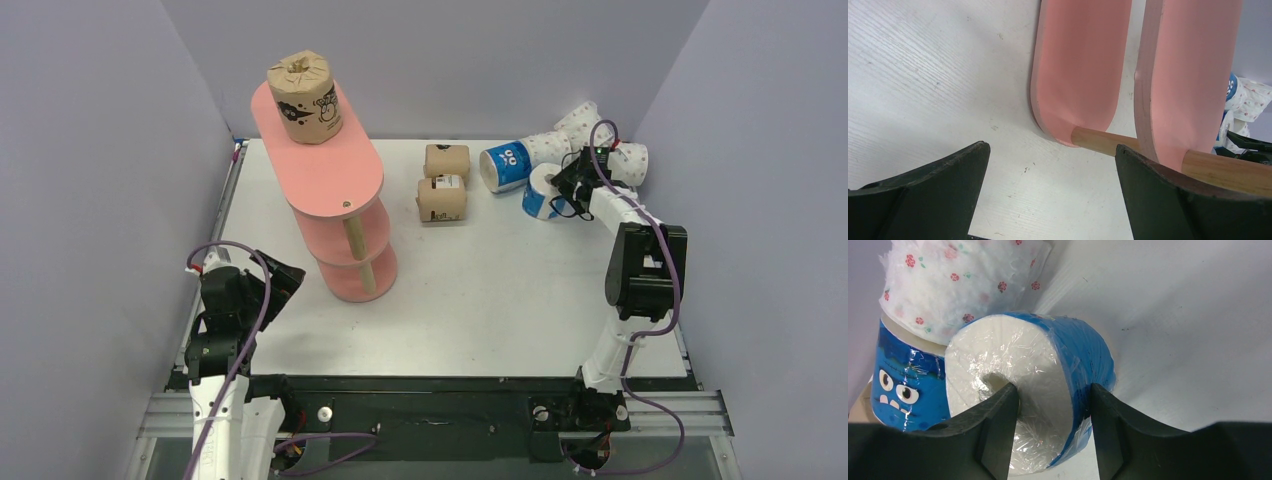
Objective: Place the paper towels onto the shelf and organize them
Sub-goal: Pick up the paper towel from the center of the board, then place the paper towel at the center of the board.
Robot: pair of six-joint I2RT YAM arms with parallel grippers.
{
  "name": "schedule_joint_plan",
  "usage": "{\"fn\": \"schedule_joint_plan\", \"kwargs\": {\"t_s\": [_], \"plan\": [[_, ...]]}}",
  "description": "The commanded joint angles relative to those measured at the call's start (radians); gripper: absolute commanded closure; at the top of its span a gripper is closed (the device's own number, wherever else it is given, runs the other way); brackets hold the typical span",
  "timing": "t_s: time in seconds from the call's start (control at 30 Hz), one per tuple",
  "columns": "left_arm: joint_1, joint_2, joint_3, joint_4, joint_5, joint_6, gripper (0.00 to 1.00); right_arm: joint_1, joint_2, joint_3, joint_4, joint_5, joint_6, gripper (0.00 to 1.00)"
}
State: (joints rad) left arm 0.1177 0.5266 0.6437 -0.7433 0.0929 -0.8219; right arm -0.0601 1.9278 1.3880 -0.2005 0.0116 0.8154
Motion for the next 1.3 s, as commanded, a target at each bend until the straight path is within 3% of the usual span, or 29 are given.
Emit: {"fn": "schedule_joint_plan", "kwargs": {"t_s": [0.0, 0.27, 0.47, 0.67, 0.8, 1.0, 1.27], "plan": [[0.006, -0.002, 0.011, 0.054, 0.016, 0.016, 0.04, 0.011, -0.042, -0.015, -0.010, 0.023, -0.001, 0.60], [0.006, -0.008, 0.023, 0.055, 0.037, 0.006, 0.04, 0.049, -0.330, -0.163, 0.009, 0.084, 0.056, 0.64], [0.006, -0.028, -0.011, 0.082, 0.097, -0.024, 0.04, 0.239, -0.624, -0.286, -0.033, 0.159, 0.016, 0.64], [0.006, -0.055, -0.032, 0.083, 0.124, -0.037, 0.04, 0.473, -0.788, -0.360, -0.156, 0.216, -0.107, 0.64], [0.005, -0.067, -0.034, 0.076, 0.124, -0.042, 0.04, 0.639, -0.829, -0.388, -0.263, 0.240, -0.199, 0.64], [0.006, -0.087, -0.072, 0.112, 0.127, -0.080, 0.03, 0.860, -0.821, -0.474, -0.323, 0.127, -0.323, 0.62], [0.006, -0.081, -0.096, 0.134, 0.134, -0.084, 0.03, 0.950, -0.758, -0.579, -0.244, 0.027, -0.350, 0.62]]}}
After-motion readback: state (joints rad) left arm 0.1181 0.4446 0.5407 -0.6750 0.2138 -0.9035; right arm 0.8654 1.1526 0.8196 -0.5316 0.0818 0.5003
